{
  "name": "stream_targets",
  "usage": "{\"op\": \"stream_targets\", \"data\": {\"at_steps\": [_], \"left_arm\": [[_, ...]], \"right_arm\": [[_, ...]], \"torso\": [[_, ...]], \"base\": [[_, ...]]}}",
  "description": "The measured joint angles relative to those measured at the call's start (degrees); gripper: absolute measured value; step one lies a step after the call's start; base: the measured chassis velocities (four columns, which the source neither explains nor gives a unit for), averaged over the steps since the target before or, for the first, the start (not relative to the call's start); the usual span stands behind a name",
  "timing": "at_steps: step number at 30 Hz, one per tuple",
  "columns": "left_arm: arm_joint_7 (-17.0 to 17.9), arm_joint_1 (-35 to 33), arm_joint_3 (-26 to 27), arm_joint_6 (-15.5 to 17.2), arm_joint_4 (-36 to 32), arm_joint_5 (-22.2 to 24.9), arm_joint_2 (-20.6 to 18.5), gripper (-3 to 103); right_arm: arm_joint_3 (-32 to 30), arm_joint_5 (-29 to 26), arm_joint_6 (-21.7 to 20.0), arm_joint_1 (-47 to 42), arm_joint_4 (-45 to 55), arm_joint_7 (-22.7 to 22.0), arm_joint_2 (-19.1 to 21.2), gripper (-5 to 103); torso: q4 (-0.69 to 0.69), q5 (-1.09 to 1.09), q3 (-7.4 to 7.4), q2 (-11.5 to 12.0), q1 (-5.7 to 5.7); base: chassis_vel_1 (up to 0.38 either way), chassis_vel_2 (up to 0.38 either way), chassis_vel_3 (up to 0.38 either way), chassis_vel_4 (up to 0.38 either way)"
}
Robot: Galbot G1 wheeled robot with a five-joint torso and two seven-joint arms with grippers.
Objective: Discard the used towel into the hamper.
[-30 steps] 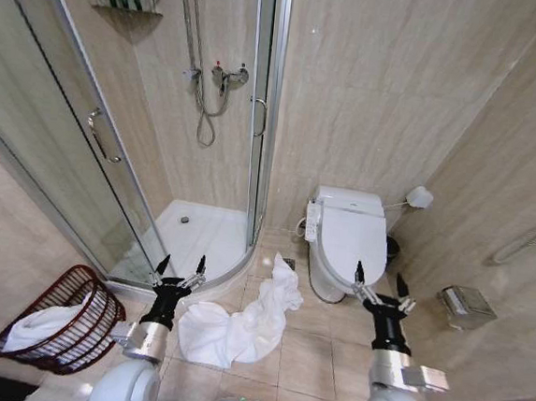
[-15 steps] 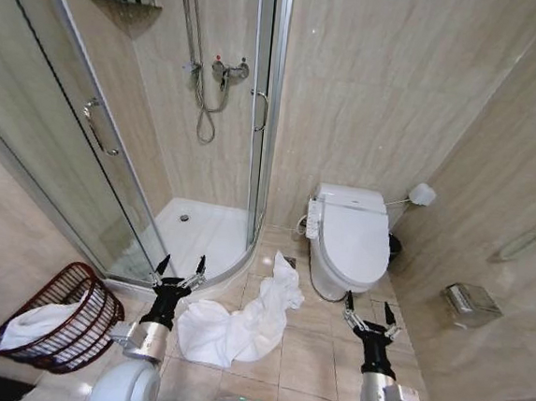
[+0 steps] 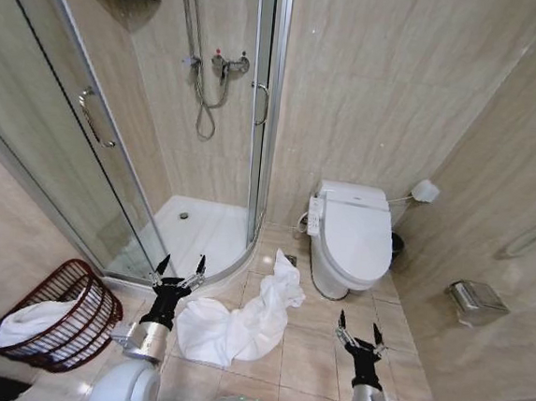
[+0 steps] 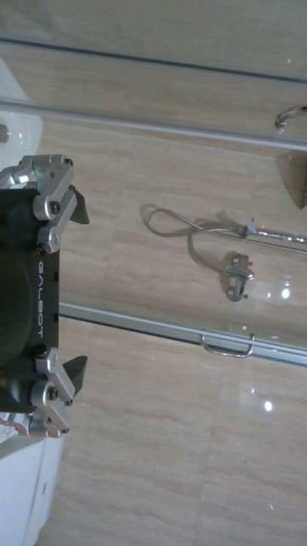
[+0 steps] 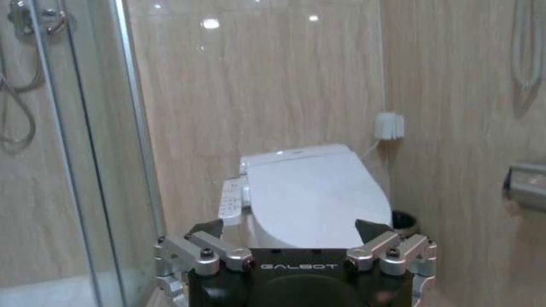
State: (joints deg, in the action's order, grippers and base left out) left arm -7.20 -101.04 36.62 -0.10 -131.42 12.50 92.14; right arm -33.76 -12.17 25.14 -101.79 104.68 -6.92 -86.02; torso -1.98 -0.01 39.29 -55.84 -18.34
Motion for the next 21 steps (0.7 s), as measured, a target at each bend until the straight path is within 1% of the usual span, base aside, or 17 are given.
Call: {"op": "stream_targets", "data": {"at_steps": [2, 3, 4, 5, 7, 11, 12, 15, 16, 21], "left_arm": [[0.00, 0.00, 0.00, 0.00, 0.00, 0.00, 0.00, 100], [0.00, 0.00, 0.00, 0.00, 0.00, 0.00, 0.00, 100], [0.00, 0.00, 0.00, 0.00, 0.00, 0.00, 0.00, 100], [0.00, 0.00, 0.00, 0.00, 0.00, 0.00, -0.01, 100], [0.00, 0.00, 0.00, 0.00, 0.00, 0.00, 0.00, 100], [0.00, 0.00, 0.00, 0.00, 0.00, 0.00, -0.01, 100], [0.00, 0.00, 0.00, 0.00, 0.00, 0.00, -0.01, 100], [0.00, 0.00, 0.00, 0.00, 0.00, 0.00, -0.01, 100], [0.00, 0.00, 0.00, 0.00, 0.00, 0.00, -0.01, 100], [0.00, 0.00, 0.00, 0.00, 0.00, 0.00, -0.01, 100]], "right_arm": [[-0.02, 2.89, 2.88, -0.20, -2.47, -0.06, 0.08, 100], [-0.02, 2.89, 2.88, -0.20, -2.47, -0.06, 0.08, 100], [-0.04, 4.67, 4.50, -0.20, -3.94, 0.00, 0.13, 100], [0.00, 5.46, 5.22, -0.20, -4.67, 0.07, 0.07, 100], [0.10, 5.80, 5.57, -0.20, -5.21, 0.30, -0.03, 100], [0.70, 6.51, 6.46, 0.34, -7.16, 1.56, -1.19, 100], [0.70, 6.51, 6.46, 0.34, -7.16, 1.56, -1.19, 100], [0.87, 7.16, 8.12, 1.98, -11.84, 2.21, -1.66, 100], [0.87, 7.16, 8.12, 1.98, -11.84, 2.21, -1.66, 100], [1.49, 6.85, 8.25, 2.28, -15.38, 2.32, -1.24, 100]], "torso": [[0.00, 0.01, -0.30, 0.54, 0.24], [0.00, 0.01, -0.30, 0.54, 0.24], [0.00, 0.01, -0.51, 0.92, 0.41], [0.00, 0.02, -0.67, 1.22, 0.55], [0.00, 0.01, -0.84, 1.53, 0.69], [0.00, 0.00, -1.71, 3.05, 1.34], [0.00, 0.00, -1.71, 3.05, 1.34], [0.00, 0.02, -2.31, 4.10, 1.79], [0.00, 0.02, -2.31, 4.10, 1.79], [0.00, 0.01, -3.10, 5.51, 2.42]], "base": [[0.000, 0.000, 0.000, 0.000], [0.000, 0.000, 0.000, 0.000], [0.000, 0.000, 0.000, 0.000], [0.000, 0.000, 0.000, 0.000], [0.000, 0.000, 0.000, 0.000], [0.000, 0.000, 0.000, 0.000], [0.000, 0.000, 0.000, 0.000], [0.000, 0.000, 0.000, 0.000], [0.000, 0.000, 0.000, 0.000], [0.000, 0.000, 0.000, 0.000]]}}
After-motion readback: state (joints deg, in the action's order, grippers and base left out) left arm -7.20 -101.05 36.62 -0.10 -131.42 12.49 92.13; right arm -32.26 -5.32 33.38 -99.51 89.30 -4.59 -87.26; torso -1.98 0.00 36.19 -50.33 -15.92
